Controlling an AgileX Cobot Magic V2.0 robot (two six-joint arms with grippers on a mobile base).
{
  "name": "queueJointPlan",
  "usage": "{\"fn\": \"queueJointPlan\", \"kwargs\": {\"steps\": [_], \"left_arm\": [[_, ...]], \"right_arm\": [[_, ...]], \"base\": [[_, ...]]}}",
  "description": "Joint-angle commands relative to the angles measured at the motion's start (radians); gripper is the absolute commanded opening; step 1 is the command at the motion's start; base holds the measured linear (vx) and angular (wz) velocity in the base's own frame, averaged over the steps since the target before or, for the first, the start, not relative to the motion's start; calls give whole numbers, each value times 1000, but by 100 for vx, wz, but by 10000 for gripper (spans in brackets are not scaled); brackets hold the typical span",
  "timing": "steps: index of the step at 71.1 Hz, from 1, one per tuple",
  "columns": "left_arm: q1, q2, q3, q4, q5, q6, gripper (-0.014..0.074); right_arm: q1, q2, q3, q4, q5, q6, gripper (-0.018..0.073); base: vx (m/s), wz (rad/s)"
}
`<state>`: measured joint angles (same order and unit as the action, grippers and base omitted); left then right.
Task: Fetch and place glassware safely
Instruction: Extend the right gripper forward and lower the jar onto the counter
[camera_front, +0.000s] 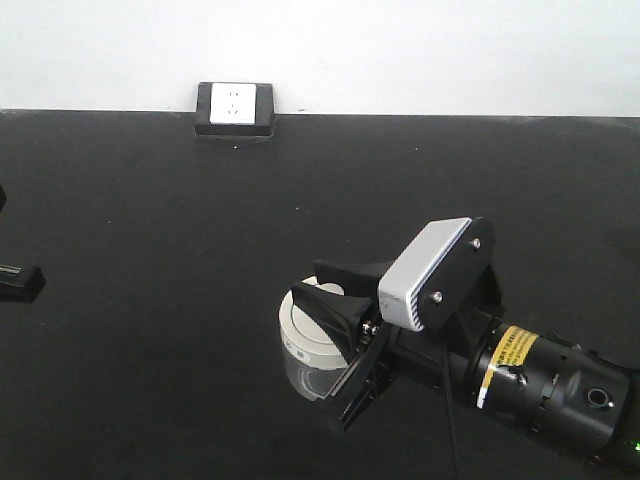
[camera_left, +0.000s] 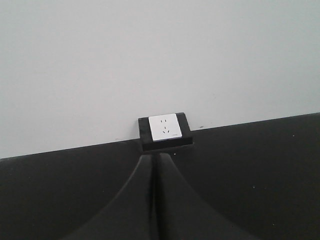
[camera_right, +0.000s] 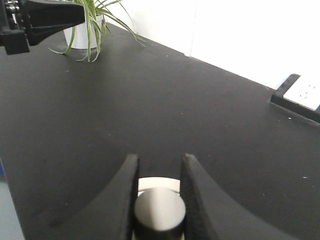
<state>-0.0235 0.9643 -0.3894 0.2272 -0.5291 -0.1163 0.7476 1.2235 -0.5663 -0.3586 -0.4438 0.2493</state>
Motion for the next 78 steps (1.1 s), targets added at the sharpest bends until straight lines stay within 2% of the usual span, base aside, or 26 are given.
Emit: {"fn": "queueJointPlan", "kwargs": {"steps": [1, 78], "left_arm": [[-3, -9, -25, -12, -71, -6, -7], [-3, -10, -25, -12, -71, -6, -7]], "right_arm": [[-3, -25, -30, 10, -98, -5, -3], [-3, -24, -30, 7, -100, -5, -3]], "base": [[0, 1], [0, 0]]}}
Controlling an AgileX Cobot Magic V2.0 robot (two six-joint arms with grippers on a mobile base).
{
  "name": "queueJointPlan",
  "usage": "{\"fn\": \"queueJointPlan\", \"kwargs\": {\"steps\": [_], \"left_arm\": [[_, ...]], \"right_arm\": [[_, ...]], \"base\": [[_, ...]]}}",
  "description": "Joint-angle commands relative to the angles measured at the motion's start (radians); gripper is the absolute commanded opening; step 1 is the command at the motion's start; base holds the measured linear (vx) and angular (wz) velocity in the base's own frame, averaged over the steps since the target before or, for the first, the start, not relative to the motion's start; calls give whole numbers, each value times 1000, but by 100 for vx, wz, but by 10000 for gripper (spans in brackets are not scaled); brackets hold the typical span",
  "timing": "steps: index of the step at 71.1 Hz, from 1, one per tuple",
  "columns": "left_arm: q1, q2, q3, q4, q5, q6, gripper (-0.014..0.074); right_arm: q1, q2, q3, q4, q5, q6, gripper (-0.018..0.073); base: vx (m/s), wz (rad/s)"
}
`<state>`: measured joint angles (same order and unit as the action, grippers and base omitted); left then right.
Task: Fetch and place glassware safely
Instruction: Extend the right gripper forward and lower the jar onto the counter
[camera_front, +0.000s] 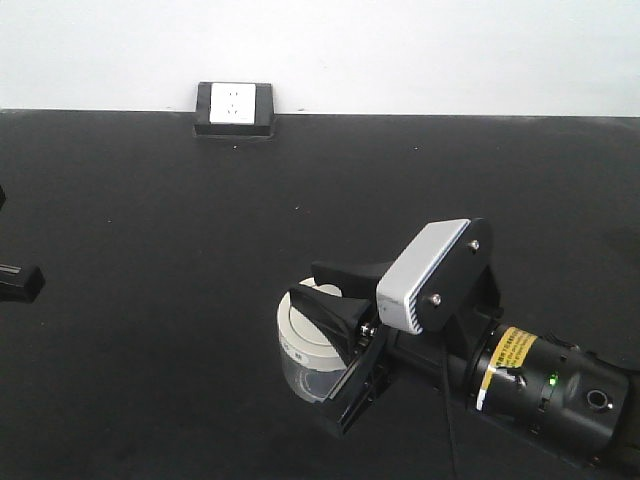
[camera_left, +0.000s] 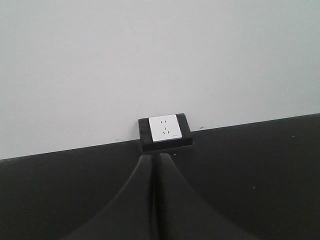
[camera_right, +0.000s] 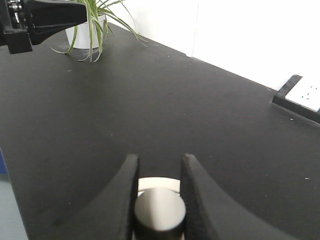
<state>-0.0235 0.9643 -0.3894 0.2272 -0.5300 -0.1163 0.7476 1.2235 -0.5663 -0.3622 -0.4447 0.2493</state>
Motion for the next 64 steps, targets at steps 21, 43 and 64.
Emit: {"fn": "queueJointPlan", "kwargs": {"steps": [21, 43, 64], "left_arm": [[-3, -10, -25, -12, -70, -6, -7], [-3, -10, -25, -12, -70, -6, -7], [-3, -10, -25, -12, -70, -6, -7]], "right_arm": [[-3, -22, -30, 11, -98, -5, -3], [-52, 0, -30, 15, -203, -64, -1], [-230, 130, -30, -25, -387, -57, -1]], "base": [[0, 0], [0, 0], [0, 0]]}}
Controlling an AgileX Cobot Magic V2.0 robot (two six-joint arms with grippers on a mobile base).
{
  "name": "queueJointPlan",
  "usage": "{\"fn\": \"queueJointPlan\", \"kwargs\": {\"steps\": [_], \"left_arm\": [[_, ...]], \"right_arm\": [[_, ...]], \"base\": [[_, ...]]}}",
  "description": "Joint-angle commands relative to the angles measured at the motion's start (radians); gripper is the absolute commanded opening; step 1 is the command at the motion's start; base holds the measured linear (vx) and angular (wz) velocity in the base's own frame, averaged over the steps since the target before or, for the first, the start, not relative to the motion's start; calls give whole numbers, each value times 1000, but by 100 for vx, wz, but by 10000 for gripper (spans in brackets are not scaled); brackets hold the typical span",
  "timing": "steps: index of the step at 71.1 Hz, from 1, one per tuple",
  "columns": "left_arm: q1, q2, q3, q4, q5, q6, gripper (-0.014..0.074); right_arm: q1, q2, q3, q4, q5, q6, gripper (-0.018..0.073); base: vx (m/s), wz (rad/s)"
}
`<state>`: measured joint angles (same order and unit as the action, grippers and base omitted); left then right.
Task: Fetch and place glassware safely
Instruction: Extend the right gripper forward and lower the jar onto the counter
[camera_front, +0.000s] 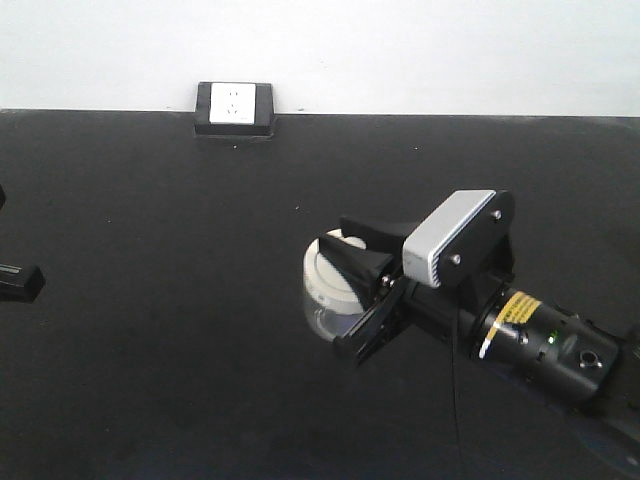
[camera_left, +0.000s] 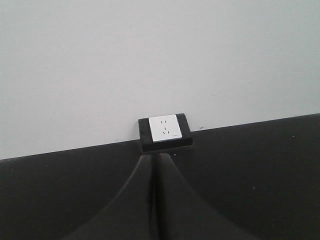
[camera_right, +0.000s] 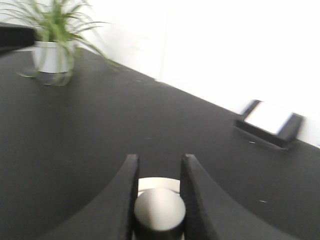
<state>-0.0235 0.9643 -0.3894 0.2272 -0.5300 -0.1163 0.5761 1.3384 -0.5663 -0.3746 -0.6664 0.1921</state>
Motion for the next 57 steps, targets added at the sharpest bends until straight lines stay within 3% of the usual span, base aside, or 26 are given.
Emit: {"fn": "queueJointPlan", "kwargs": {"steps": [1, 14, 32, 47, 57], "left_arm": [[-3, -10, -25, -12, -70, -6, -7], [-3, -10, -25, -12, -70, -6, -7], [-3, -10, -25, -12, -70, -6, -7], [-3, -10, -25, -12, -70, -6, -7], [-3, -10, -25, -12, -70, -6, -7]], "right_arm": [[-68, 19, -30, -14, -175, 4, -1], [-201, 137, -38, -105, -295, 47, -1], [-353, 326, -121, -334, -415, 157, -1], [-409, 470, -203, -348, -547, 160, -1], [-413, 549, -251, -350, -562, 116, -1]], "base": [[0, 0], [0, 0], [0, 0], [0, 0], [0, 0]]}}
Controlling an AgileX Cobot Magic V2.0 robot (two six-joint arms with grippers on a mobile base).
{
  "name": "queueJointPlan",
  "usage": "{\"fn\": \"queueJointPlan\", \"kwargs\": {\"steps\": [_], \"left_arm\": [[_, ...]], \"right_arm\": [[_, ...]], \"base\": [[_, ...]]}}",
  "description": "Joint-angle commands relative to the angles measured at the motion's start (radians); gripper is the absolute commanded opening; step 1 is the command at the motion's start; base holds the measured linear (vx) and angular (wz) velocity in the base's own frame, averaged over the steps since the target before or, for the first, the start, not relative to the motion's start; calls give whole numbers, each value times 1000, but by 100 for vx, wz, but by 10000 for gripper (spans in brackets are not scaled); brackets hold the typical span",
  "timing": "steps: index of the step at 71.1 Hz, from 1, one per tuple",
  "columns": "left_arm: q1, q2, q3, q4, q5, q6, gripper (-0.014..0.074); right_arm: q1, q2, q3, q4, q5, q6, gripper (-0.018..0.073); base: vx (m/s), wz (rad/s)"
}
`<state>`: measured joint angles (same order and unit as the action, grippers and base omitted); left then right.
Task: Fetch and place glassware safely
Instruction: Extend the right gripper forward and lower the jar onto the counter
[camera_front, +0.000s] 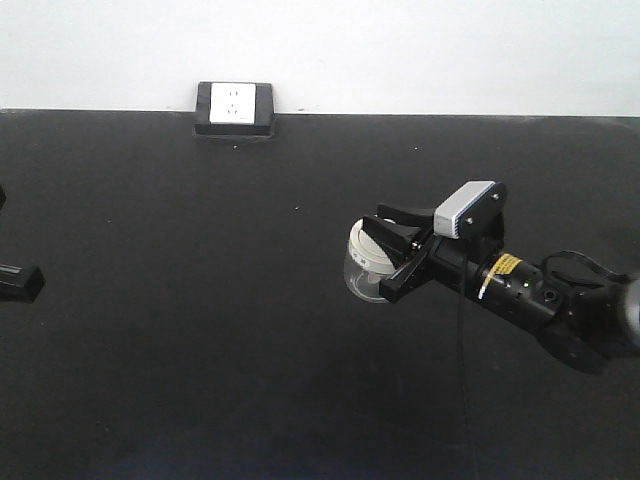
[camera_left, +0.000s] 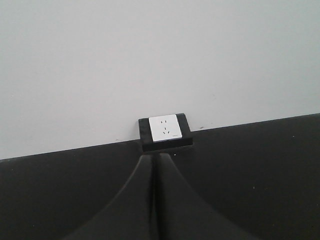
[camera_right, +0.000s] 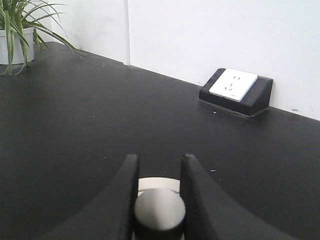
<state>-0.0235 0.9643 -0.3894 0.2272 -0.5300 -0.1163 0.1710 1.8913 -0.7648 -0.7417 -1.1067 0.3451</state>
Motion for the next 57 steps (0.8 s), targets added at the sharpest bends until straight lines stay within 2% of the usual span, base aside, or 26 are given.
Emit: {"fn": "queueJointPlan", "kwargs": {"steps": [1, 27, 47, 57], "left_arm": [[-3, -10, -25, -12, -70, -6, -7], [-3, -10, -25, -12, -70, -6, -7], [-3, -10, -25, -12, -70, -6, -7], [-3, -10, -25, -12, -70, -6, -7]], "right_arm": [[-8, 4, -57, 17, -122, -41, -1], [-8, 145, -115, 34, -120, -72, -1], [-8, 172, -115, 42, -117, -72, 0], [-8, 172, -115, 41, -117, -72, 29]], "base": [[0, 0], [0, 0], [0, 0], [0, 0]]}}
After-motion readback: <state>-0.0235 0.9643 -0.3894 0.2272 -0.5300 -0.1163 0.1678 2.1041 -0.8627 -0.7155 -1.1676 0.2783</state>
